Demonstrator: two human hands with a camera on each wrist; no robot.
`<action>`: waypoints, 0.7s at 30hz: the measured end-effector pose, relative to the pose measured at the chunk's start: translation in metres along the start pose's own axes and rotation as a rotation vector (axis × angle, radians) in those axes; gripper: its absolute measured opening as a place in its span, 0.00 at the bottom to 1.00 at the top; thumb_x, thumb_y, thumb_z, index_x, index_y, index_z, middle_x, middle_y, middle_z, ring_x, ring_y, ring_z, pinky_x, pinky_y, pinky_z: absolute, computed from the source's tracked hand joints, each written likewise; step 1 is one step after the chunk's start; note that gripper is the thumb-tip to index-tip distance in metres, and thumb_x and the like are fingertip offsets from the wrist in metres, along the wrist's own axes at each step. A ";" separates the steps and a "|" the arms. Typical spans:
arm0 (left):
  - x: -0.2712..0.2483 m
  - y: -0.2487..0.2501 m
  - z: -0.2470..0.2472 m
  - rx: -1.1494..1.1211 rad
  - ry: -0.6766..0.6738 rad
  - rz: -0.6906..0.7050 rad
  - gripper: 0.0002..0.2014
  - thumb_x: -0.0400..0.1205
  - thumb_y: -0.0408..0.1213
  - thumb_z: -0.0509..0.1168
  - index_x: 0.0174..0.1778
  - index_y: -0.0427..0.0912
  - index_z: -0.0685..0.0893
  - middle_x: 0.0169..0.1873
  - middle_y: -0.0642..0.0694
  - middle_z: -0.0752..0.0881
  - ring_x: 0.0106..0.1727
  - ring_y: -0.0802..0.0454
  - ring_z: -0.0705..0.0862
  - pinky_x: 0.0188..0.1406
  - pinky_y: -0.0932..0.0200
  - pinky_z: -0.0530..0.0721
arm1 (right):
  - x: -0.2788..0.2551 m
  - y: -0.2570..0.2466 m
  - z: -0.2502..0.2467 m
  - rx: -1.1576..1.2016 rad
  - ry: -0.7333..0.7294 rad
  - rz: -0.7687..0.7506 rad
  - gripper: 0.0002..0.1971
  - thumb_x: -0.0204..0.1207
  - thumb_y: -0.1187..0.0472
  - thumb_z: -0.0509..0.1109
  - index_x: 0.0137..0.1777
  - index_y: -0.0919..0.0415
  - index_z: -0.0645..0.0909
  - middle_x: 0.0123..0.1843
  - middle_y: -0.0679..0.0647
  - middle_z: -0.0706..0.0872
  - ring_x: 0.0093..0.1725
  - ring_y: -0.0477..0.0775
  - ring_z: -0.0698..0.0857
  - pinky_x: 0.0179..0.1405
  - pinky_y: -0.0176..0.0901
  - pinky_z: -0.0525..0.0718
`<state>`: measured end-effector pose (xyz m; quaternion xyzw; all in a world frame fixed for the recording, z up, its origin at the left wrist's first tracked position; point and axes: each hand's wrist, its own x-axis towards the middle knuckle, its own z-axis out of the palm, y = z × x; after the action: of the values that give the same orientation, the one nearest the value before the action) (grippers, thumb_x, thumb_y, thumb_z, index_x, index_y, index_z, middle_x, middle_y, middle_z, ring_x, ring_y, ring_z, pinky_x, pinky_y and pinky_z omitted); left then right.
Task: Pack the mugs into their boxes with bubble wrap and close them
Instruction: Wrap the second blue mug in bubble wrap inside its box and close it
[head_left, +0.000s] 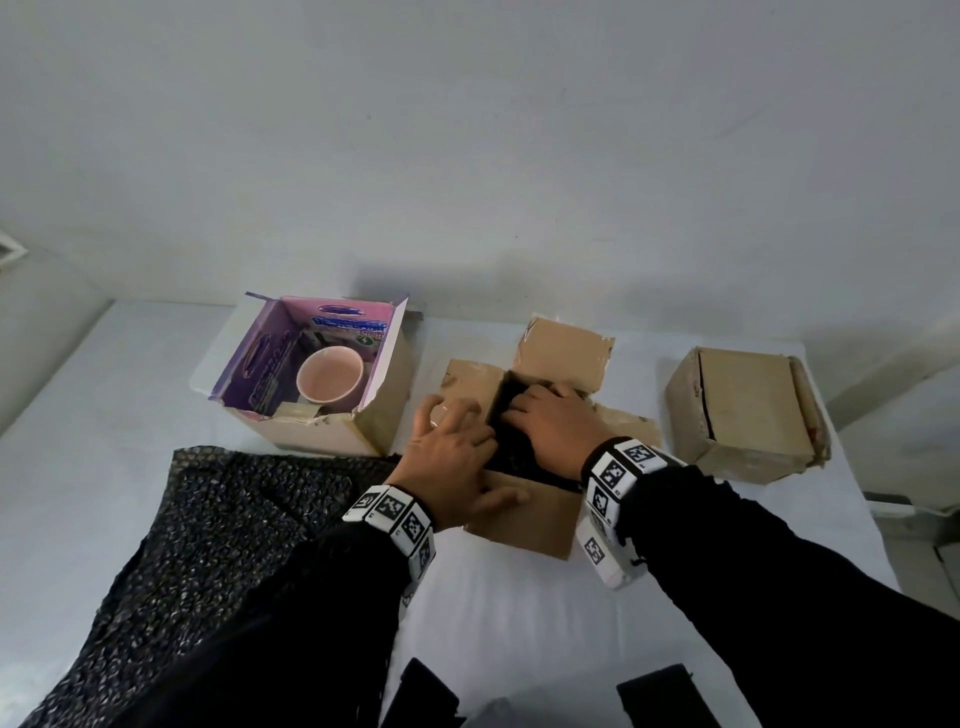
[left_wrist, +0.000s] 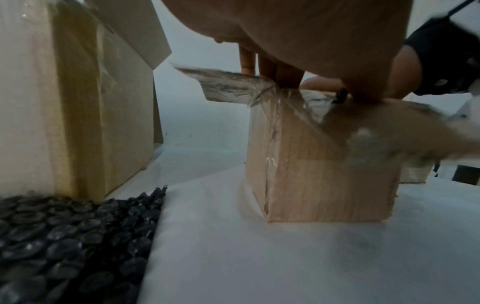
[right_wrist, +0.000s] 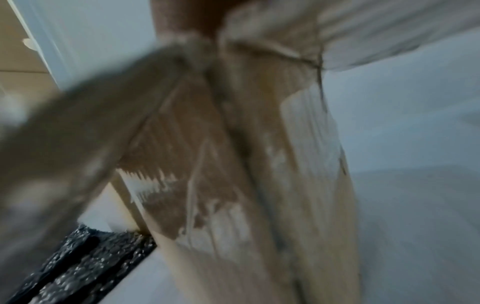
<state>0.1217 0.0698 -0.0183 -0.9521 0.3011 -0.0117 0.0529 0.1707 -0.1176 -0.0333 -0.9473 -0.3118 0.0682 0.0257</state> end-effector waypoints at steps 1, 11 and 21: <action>0.002 0.000 -0.002 0.014 -0.042 0.004 0.36 0.72 0.77 0.47 0.46 0.51 0.85 0.52 0.59 0.85 0.71 0.49 0.67 0.73 0.32 0.46 | 0.002 0.000 0.001 -0.024 -0.005 -0.004 0.20 0.82 0.55 0.58 0.72 0.49 0.76 0.73 0.50 0.76 0.75 0.55 0.67 0.72 0.52 0.62; 0.011 0.008 -0.005 0.051 -0.154 -0.006 0.27 0.72 0.70 0.61 0.46 0.48 0.80 0.48 0.54 0.87 0.73 0.40 0.67 0.74 0.30 0.37 | 0.005 -0.002 0.004 -0.001 -0.002 0.093 0.17 0.82 0.58 0.57 0.69 0.59 0.73 0.69 0.58 0.77 0.67 0.59 0.75 0.65 0.50 0.71; 0.012 0.014 -0.009 0.012 -0.175 -0.035 0.26 0.76 0.68 0.59 0.54 0.48 0.81 0.57 0.53 0.84 0.79 0.41 0.57 0.72 0.30 0.28 | 0.011 -0.007 0.001 -0.035 -0.090 0.115 0.16 0.84 0.56 0.56 0.68 0.58 0.72 0.67 0.58 0.80 0.65 0.59 0.79 0.61 0.53 0.78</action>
<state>0.1232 0.0504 -0.0113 -0.9543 0.2784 0.0690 0.0845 0.1751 -0.1057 -0.0349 -0.9599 -0.2590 0.1066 -0.0087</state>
